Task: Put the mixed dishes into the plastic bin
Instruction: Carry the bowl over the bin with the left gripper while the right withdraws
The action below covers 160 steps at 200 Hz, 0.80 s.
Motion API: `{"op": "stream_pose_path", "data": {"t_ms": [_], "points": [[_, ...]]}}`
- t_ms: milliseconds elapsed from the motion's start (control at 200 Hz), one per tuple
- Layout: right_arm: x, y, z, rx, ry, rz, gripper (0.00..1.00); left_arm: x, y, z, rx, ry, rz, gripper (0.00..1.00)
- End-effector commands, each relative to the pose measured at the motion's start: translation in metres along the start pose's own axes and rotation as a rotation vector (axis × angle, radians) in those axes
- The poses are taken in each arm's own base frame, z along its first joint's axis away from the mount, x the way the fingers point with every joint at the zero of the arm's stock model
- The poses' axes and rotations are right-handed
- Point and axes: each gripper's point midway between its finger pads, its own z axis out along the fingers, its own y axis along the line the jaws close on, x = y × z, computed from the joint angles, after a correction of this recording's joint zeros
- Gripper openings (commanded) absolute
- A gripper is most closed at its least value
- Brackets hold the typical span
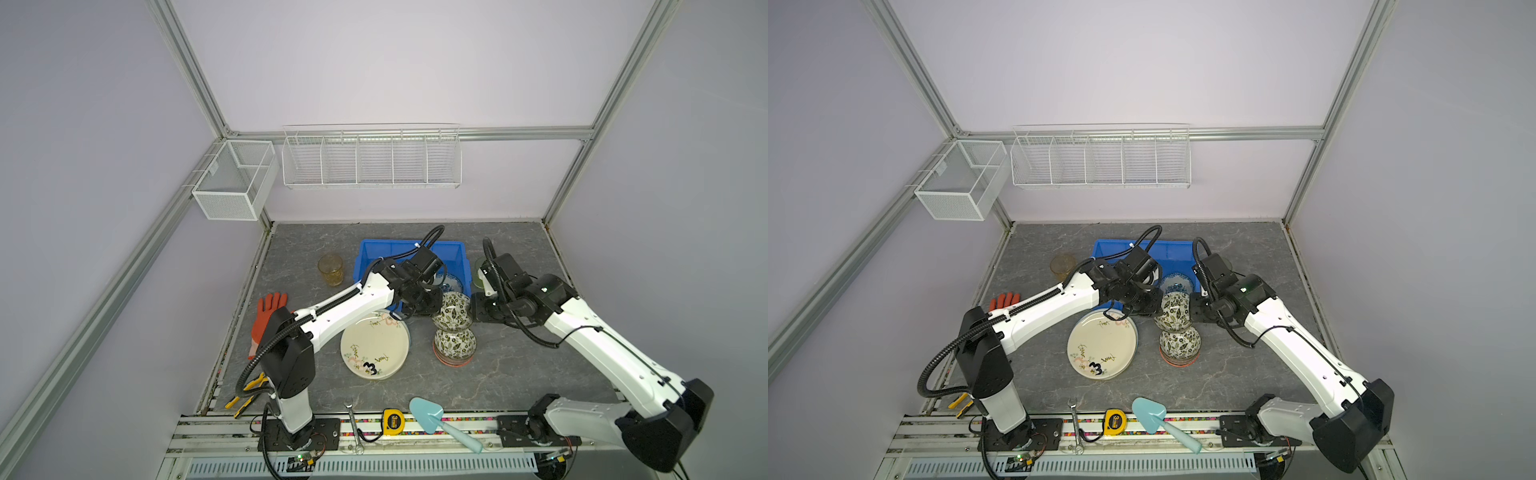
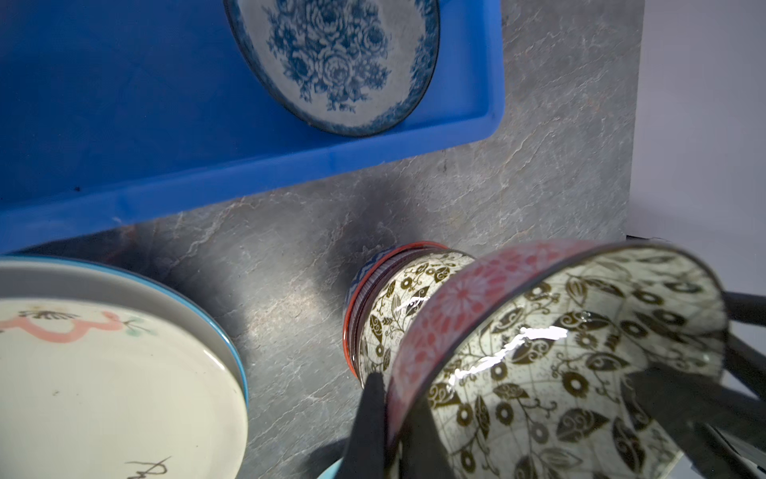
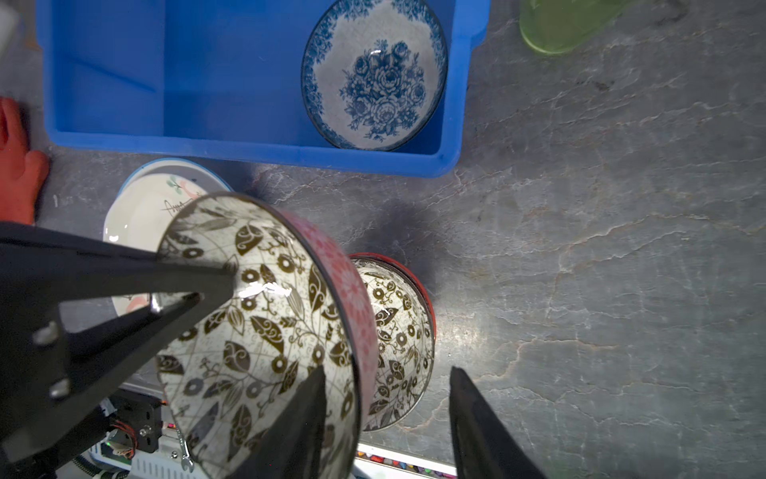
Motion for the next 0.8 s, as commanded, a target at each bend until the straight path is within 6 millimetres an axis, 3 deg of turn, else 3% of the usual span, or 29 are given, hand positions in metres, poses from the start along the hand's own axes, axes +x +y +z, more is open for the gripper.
{"op": "stream_pose_path", "data": {"t_ms": [0,80,100,135,195,330,485,795], "points": [[-0.005,-0.008,-0.027,-0.003,-0.061,0.021,0.68,-0.024,0.001,-0.016,-0.029,-0.053,0.027,0.00],[-0.007,-0.016,-0.040,0.004,-0.097,0.040,0.79,-0.040,0.005,-0.022,-0.054,-0.075,0.032,0.00],[-0.008,-0.018,-0.043,0.006,-0.103,0.043,0.90,-0.044,0.007,-0.022,-0.065,-0.080,0.033,0.00],[-0.008,-0.021,-0.047,0.011,-0.117,0.054,0.99,-0.051,0.010,-0.024,-0.080,-0.087,0.033,0.00],[-0.007,-0.026,-0.052,0.017,-0.128,0.063,0.94,-0.064,0.015,-0.025,-0.102,-0.096,0.035,0.00],[-0.002,-0.035,-0.054,0.032,-0.124,0.075,0.93,-0.092,0.023,-0.023,-0.148,-0.129,0.054,0.00],[0.005,-0.040,-0.049,0.038,-0.113,0.085,0.93,-0.113,0.029,-0.007,-0.188,-0.132,0.078,0.00],[0.013,-0.049,-0.038,0.061,-0.086,0.092,0.93,-0.123,0.037,0.031,-0.201,-0.088,0.087,0.00]]}}
